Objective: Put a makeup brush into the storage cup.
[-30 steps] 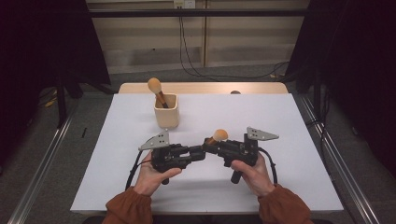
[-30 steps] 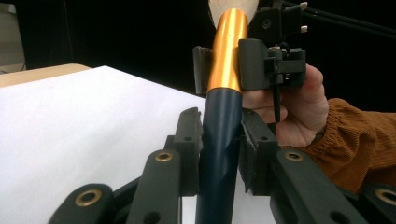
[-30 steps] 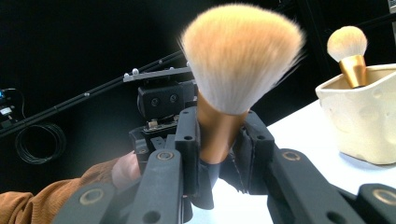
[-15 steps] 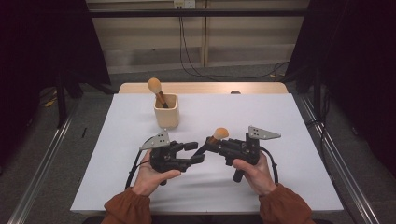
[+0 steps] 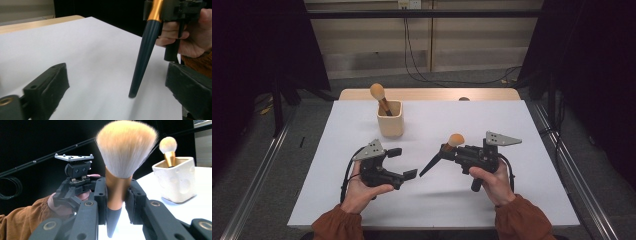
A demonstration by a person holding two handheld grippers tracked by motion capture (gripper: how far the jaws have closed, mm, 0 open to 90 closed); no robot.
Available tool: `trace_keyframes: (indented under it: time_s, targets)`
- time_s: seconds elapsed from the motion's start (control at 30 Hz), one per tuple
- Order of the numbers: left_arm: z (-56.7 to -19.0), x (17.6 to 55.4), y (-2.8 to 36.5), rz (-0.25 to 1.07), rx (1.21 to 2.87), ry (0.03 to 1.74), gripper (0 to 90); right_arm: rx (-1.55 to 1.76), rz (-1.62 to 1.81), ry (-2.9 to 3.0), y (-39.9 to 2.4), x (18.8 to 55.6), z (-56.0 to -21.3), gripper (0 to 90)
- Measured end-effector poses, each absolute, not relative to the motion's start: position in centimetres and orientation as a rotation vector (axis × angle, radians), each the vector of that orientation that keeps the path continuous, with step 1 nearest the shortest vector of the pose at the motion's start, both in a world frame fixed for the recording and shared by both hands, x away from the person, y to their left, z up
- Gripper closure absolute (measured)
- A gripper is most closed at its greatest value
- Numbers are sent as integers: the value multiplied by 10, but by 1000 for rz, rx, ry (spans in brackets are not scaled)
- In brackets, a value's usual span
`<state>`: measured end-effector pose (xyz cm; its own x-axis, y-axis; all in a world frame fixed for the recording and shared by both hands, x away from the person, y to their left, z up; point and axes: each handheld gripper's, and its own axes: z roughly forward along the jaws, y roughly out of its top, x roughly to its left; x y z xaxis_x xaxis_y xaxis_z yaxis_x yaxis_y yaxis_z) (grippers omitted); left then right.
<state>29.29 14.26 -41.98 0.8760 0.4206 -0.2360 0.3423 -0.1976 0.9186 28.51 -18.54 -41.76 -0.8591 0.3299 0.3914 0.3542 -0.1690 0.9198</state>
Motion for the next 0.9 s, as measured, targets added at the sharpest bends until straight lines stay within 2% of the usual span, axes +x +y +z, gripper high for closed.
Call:
trace_keyframes:
  time_s: [0.5,0.9]
  targets:
    - [-423,287,147,111,1815,575,21,-838,-2055,-2168,-185,295,-405,731]
    - [-420,289,131,125,1827,525,21,-832,-1920,-2272,-180,305,-391,732]
